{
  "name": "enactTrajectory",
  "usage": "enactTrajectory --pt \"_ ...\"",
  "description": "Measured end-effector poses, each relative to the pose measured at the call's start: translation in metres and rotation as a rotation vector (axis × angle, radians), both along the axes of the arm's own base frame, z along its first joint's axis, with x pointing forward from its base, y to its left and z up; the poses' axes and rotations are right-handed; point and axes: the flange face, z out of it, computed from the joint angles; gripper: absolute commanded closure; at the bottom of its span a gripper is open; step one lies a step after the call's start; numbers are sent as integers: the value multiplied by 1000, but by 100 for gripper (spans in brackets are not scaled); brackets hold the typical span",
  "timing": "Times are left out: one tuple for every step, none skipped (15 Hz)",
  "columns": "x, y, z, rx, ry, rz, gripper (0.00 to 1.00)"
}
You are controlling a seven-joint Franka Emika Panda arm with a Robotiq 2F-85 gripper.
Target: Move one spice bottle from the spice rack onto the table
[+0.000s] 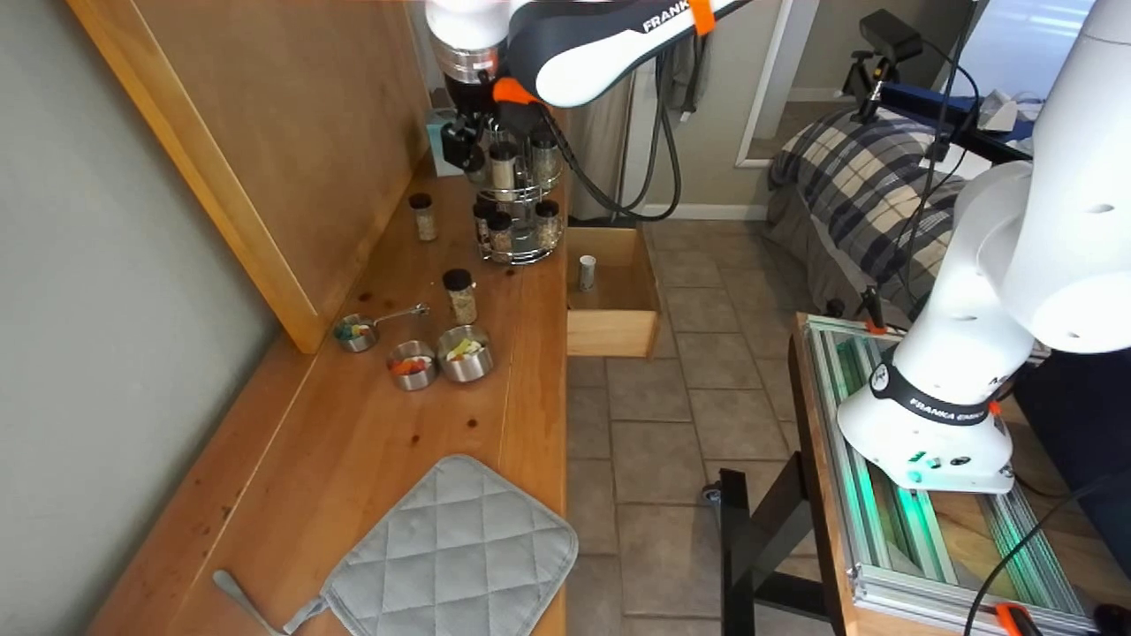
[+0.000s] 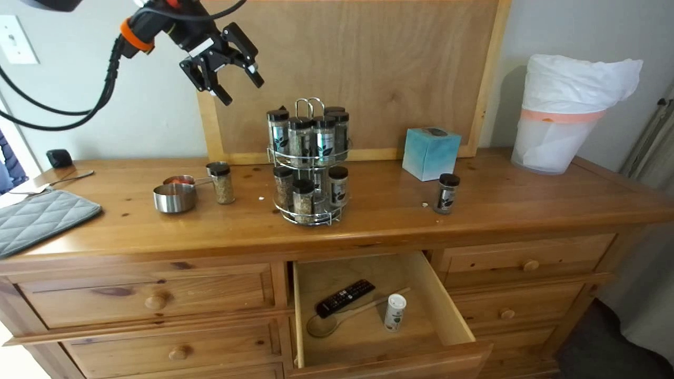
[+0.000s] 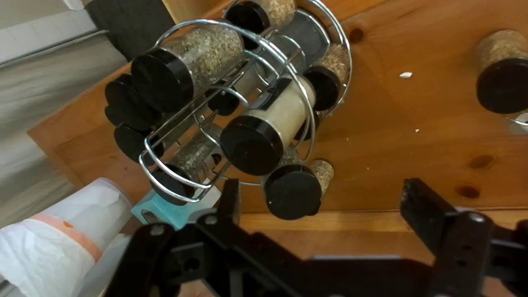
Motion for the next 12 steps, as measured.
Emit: enactTrajectory --pt "1 -4 -5 -18 7 -1 0" --pt "2 -9 -9 -38 12 1 0" --pt "4 -13 -11 -57 9 11 0" --pt "6 -16 -12 -75 -3 28 0" --pt "8 -18 -12 -80 -17 40 0" --pt "9 -19 -12 -79 -27 47 0" --pt "10 -19 -12 -78 -30 49 0" --pt "10 -19 -12 -78 -32 50 0" --pt "10 -18 -11 -78 -32 51 0" --pt "10 -18 -11 -78 -32 52 0" --pt "10 -17 -11 -78 -33 53 0" --pt "10 -17 -11 -78 -32 52 0"
